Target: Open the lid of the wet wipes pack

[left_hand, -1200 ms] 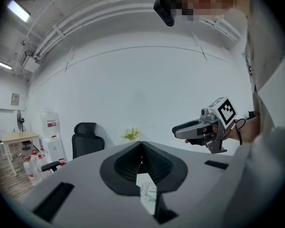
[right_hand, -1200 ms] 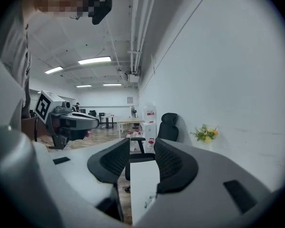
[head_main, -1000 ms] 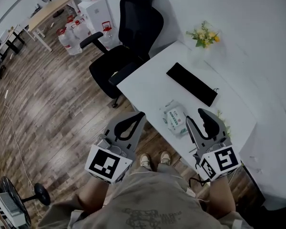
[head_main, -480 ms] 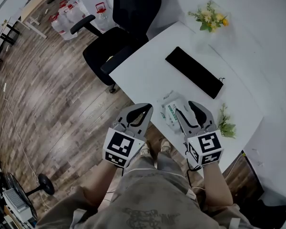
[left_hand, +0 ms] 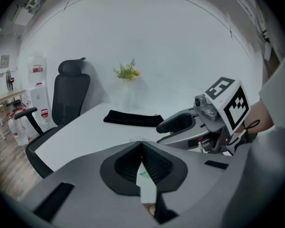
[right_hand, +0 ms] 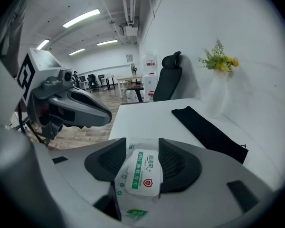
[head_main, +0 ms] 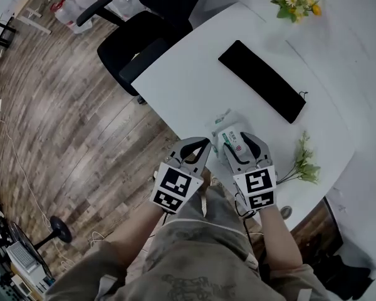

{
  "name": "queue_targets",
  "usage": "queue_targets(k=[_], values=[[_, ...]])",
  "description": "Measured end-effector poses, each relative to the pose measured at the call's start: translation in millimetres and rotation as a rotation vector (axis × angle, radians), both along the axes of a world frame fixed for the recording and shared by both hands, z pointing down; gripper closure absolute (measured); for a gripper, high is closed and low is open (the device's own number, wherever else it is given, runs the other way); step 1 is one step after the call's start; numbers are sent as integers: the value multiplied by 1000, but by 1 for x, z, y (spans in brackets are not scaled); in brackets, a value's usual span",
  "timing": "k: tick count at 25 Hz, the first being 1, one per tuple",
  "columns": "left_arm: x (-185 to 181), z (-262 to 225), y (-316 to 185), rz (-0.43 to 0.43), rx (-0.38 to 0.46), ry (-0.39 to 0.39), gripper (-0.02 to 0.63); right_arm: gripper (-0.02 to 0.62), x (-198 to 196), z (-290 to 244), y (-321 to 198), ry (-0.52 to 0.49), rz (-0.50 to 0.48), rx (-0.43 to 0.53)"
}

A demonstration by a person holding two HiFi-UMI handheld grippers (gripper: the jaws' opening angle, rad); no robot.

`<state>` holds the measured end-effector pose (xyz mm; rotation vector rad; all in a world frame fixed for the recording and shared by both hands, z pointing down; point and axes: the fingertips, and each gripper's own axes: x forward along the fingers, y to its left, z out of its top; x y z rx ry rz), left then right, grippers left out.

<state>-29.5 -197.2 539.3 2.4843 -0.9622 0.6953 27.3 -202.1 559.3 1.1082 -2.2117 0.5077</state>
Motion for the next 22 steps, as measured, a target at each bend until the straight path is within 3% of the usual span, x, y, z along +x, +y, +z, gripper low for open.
queue_targets(k=[11,16,19,22], values=[[19,88,14,57,-162,-56,589,348,-4,65,13,111,-51,-70],[24,105,12,59,-178,-102,589,342,-4,69,15,149,-48,-3],[26,111,12,65,-190,-129,589,350,-2,68,14,136,-32,3],[28,114,11,57,-225,-108,589,345,3,60,10,87,19,-4]])
